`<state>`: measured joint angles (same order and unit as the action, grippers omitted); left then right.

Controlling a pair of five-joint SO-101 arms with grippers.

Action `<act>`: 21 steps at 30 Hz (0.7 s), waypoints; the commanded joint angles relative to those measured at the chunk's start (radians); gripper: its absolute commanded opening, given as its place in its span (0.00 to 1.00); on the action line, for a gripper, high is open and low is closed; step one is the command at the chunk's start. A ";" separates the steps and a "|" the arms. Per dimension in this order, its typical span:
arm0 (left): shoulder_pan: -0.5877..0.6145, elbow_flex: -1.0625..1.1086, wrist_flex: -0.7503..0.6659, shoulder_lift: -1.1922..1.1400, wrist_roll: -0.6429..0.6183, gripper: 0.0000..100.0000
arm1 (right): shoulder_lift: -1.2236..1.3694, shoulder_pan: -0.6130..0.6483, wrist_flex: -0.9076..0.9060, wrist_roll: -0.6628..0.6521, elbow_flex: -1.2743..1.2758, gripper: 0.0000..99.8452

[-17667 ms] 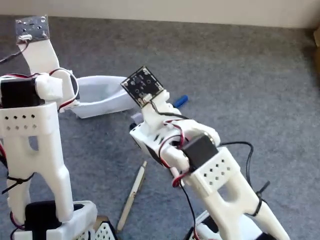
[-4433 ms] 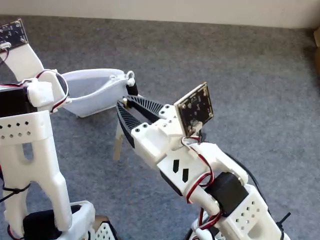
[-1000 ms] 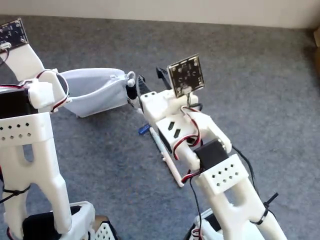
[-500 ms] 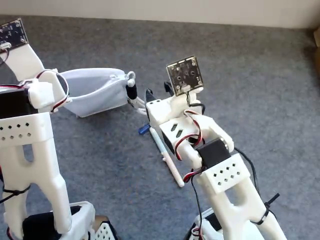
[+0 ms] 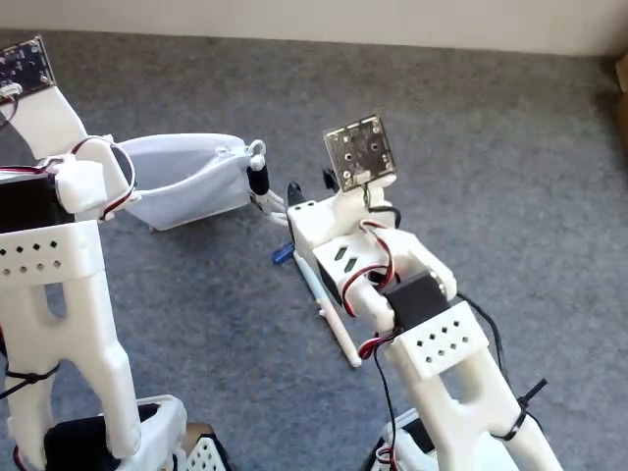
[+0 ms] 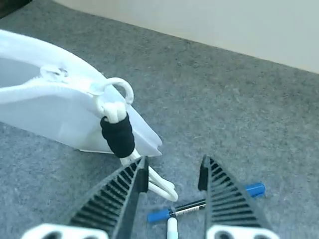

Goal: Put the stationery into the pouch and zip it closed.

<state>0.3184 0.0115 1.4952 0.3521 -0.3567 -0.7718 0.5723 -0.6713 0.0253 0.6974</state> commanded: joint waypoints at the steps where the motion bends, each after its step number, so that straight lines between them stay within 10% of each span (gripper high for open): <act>1: 0.019 0.008 -0.012 -0.002 -0.012 0.01 | 0.004 -0.015 -0.004 0.009 0.002 0.16; 21: 0.038 0.042 -0.012 0.090 -0.012 0.01 | 0.041 -0.012 -0.054 0.009 0.045 0.16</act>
<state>0.3184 0.0253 1.4952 0.3859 -0.3567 -0.7595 0.5723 -0.7004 0.0253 0.7603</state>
